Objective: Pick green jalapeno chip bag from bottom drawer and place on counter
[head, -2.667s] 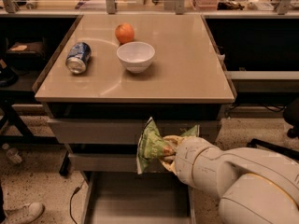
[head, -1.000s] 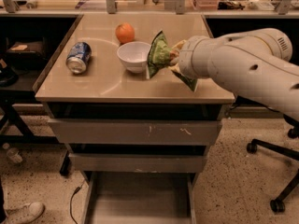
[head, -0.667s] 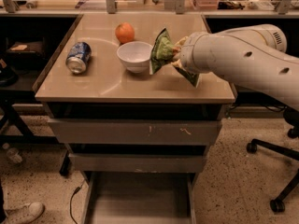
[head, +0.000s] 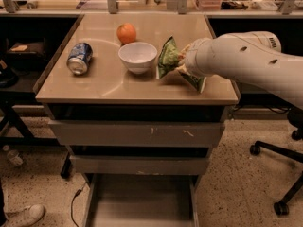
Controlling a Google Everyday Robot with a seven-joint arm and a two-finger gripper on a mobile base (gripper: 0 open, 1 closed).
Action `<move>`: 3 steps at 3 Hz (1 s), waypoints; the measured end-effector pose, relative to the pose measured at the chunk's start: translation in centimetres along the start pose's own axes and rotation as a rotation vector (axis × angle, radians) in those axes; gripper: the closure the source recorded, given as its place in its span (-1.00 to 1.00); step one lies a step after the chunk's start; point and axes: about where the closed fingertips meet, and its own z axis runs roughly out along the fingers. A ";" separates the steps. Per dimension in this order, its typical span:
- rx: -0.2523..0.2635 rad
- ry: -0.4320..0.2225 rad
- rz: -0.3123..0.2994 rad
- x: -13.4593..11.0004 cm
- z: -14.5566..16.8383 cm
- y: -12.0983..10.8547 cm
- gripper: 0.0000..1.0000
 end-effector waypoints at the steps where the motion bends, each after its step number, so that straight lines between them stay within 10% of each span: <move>1: -0.003 0.008 0.001 1.1 0.5 0.5 0.62; 3: -0.004 0.009 0.001 1.2 0.7 0.6 -0.29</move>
Offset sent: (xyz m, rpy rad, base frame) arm 0.0010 -0.0043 -0.0083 -0.0032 0.0047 -0.0040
